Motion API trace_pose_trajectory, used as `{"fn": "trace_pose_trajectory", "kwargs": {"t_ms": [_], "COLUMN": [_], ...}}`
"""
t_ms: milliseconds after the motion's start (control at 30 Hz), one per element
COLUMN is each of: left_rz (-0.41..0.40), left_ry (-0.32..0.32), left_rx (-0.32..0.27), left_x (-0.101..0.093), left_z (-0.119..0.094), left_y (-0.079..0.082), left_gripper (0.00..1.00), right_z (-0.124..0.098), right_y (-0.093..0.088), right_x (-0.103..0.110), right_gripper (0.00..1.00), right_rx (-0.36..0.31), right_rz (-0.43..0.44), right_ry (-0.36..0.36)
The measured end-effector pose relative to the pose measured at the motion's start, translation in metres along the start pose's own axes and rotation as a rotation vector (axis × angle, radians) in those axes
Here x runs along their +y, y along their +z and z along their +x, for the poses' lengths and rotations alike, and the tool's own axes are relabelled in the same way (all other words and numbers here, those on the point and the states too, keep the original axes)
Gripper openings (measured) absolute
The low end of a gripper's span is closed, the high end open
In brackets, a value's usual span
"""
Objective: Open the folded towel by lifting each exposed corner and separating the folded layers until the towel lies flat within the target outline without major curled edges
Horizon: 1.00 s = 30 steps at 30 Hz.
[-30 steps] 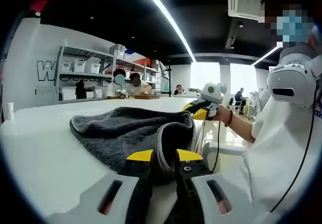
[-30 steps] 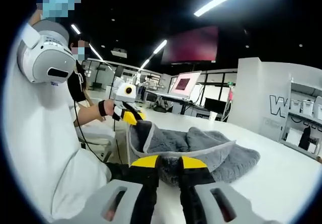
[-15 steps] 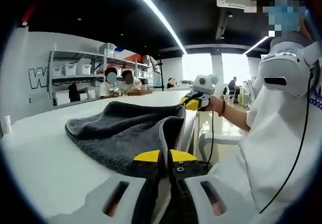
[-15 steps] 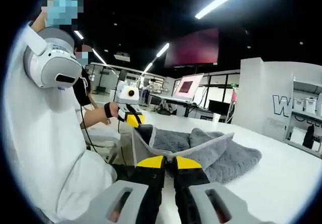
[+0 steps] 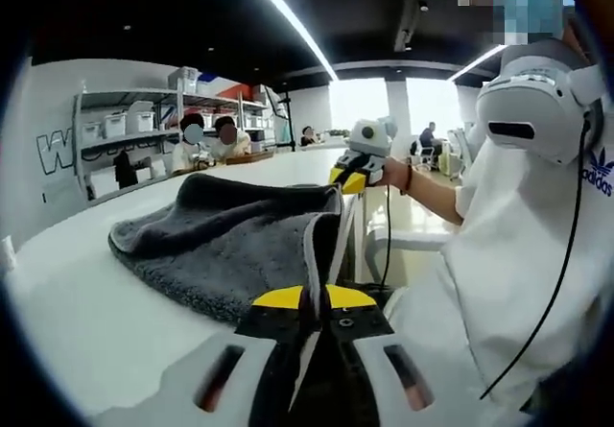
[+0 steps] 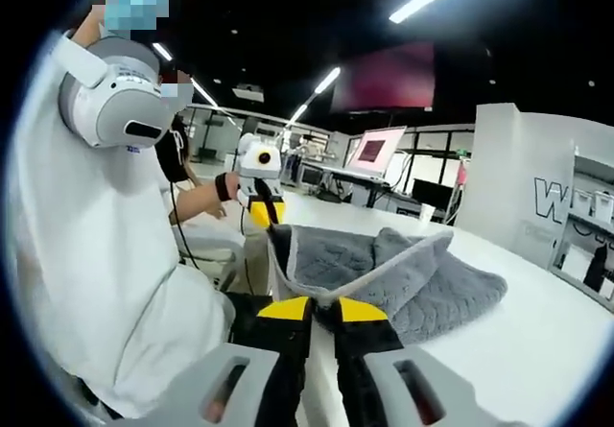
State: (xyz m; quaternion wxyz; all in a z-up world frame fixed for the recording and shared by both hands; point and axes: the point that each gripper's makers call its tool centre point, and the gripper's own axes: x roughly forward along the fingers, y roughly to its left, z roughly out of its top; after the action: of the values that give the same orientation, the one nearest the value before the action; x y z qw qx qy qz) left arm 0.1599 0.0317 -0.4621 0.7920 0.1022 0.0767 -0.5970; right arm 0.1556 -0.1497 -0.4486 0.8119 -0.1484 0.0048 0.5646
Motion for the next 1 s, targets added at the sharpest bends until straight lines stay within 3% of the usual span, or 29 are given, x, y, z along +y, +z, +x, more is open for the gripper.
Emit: {"fn": "trace_pose_trajectory", "kwargs": {"t_ms": [333,600,800,1000], "left_rz": [-0.031,-0.056,-0.051,-0.09], "left_ry": [-0.005,0.002,0.008,0.034], "left_rx": [-0.052,-0.101,-0.105,-0.143], "left_x": [0.0,0.004,0.004,0.011], "left_z": [-0.003,-0.007,-0.006,-0.007], "left_y": [0.01,0.018,0.02,0.024], "left_gripper": [0.11,0.12,0.14,0.15], "right_z": [0.0,0.008,0.009,0.012], "right_y": [0.015,0.02,0.025,0.034], "right_x": [-0.003,-0.002,-0.001,-0.008], "right_gripper": [0.11,0.13,0.14,0.16], "right_rx": [-0.052,-0.039,-0.044,-0.068], "right_rz": [0.004,-0.017,-0.026,-0.019], "right_ry": [-0.022,-0.031,-0.038,-0.081]}}
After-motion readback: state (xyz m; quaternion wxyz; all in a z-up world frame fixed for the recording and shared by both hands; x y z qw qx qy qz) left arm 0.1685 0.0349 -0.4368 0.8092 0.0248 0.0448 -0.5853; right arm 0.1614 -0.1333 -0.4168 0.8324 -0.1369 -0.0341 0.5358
